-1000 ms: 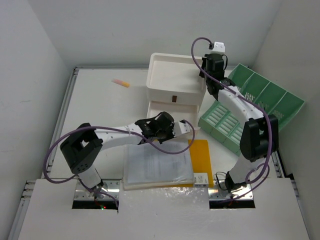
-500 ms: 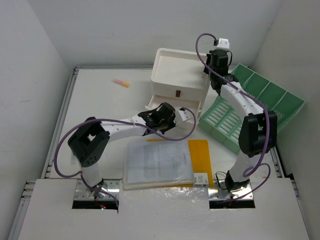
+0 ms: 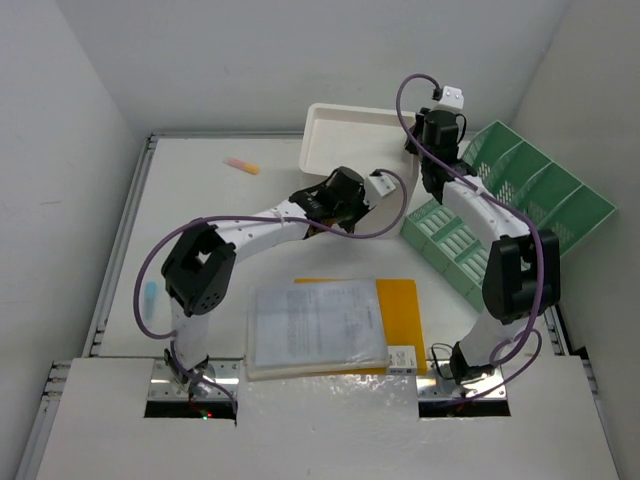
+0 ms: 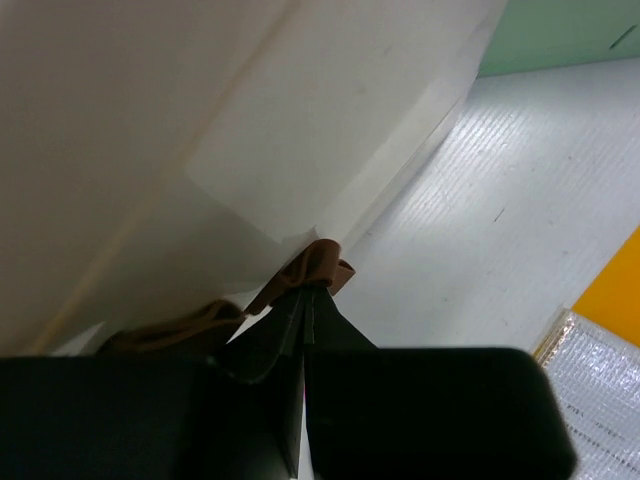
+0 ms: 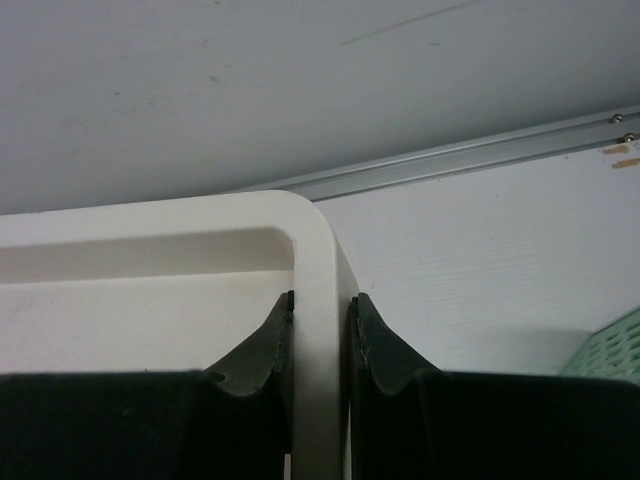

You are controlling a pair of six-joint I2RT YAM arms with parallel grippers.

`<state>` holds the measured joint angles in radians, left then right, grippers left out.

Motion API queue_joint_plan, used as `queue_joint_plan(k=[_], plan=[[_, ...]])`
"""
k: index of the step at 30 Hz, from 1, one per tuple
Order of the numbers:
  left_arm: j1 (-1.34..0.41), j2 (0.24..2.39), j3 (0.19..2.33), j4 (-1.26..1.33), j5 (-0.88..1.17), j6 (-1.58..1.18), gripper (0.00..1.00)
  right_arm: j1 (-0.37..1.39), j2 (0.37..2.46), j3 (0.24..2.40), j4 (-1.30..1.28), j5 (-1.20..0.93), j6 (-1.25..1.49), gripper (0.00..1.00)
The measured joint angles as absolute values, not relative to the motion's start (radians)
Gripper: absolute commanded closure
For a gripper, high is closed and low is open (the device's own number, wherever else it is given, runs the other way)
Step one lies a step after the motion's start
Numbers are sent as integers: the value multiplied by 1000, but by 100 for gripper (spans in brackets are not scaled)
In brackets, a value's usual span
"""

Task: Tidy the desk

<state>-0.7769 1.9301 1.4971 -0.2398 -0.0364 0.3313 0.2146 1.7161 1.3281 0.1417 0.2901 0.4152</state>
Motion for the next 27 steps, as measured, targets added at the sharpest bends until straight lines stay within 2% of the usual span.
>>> queue_joint_plan(k=[12,23,27], plan=[[-759,1966,1521,-243,-63,358,100,213,1652,1207,258,368,516,100],[-667,1966,1522,-182,-93,414,92,229,1639,1172,284,543,655,100],[-644,1966,1520,-173,-88,410,85,239,1677,1232,238,574,661,100]])
